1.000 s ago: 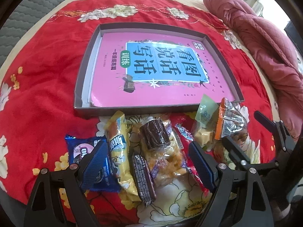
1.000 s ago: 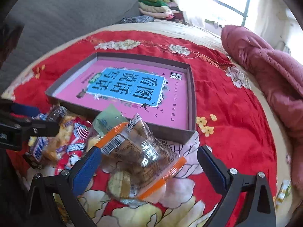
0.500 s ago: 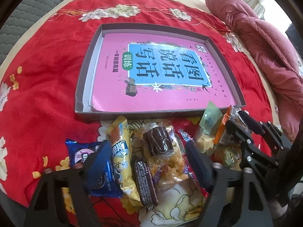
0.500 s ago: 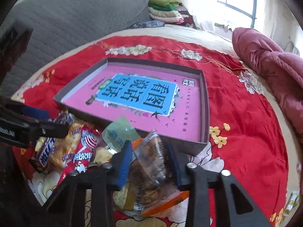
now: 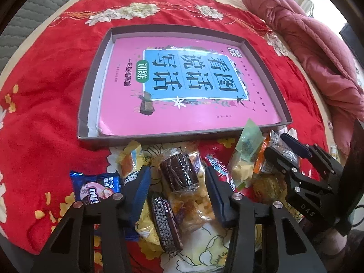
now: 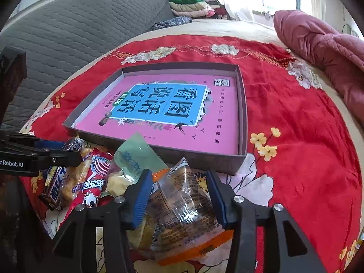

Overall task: Organize snacks
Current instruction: 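Grasp the clear cookie bag with the right tool while the left tool grasps the brown chocolate candy, then lift and carry the cookie bag and chocolate candy over the pink tray with both tools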

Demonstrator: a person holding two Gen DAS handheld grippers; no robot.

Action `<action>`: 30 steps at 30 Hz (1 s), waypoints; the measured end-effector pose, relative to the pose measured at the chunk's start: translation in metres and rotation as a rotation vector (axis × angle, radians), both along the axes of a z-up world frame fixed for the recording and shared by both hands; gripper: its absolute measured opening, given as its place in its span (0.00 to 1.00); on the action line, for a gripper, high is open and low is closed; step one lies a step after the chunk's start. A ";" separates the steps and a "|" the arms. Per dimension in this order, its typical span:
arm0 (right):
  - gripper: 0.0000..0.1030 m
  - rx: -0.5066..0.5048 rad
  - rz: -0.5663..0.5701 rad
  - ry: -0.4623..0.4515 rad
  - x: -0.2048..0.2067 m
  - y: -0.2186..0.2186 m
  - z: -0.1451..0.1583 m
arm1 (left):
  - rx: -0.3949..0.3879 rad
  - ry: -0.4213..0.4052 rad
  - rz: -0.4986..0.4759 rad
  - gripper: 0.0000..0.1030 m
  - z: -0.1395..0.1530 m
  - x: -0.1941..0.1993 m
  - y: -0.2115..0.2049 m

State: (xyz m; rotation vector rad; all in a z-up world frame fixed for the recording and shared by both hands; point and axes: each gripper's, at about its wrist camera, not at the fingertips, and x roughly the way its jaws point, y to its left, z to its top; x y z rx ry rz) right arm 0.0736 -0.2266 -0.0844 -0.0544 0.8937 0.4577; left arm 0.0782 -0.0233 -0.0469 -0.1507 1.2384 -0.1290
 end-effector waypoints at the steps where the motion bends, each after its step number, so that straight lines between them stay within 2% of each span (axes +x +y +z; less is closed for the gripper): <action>1: 0.63 0.003 -0.002 0.009 0.000 -0.001 -0.001 | 0.002 0.000 -0.002 0.50 0.000 0.000 0.000; 3: 0.70 0.009 -0.006 0.027 0.000 -0.005 -0.001 | -0.003 0.000 -0.001 0.50 0.001 -0.001 0.000; 5: 0.71 0.027 0.008 0.029 -0.003 -0.010 0.001 | -0.006 0.000 -0.002 0.50 0.002 -0.001 0.000; 7: 0.80 0.019 0.016 0.018 -0.006 -0.014 0.003 | -0.007 -0.001 -0.005 0.50 0.002 -0.001 0.000; 14: 0.80 -0.054 0.110 0.015 -0.016 -0.004 -0.005 | -0.020 0.003 -0.010 0.50 0.003 -0.003 0.000; 15: 0.79 -0.060 0.118 0.015 -0.017 -0.002 -0.007 | -0.022 0.005 -0.008 0.49 0.002 -0.003 0.000; 19: 0.52 0.021 0.136 0.026 -0.016 -0.004 -0.006 | -0.026 0.003 -0.008 0.48 0.000 -0.002 0.000; 23: 0.43 0.048 0.152 0.017 -0.018 -0.004 -0.003 | -0.053 0.013 -0.004 0.31 -0.002 -0.001 0.002; 25: 0.41 0.052 0.151 0.018 -0.018 -0.004 -0.002 | -0.061 0.013 -0.001 0.30 -0.002 -0.002 0.003; 27: 0.34 0.061 0.136 0.009 -0.017 -0.006 -0.001 | -0.066 0.012 0.000 0.29 -0.002 -0.002 0.004; 30: 0.33 0.100 0.099 -0.008 -0.014 -0.015 0.006 | -0.088 0.009 0.003 0.28 -0.001 -0.001 0.006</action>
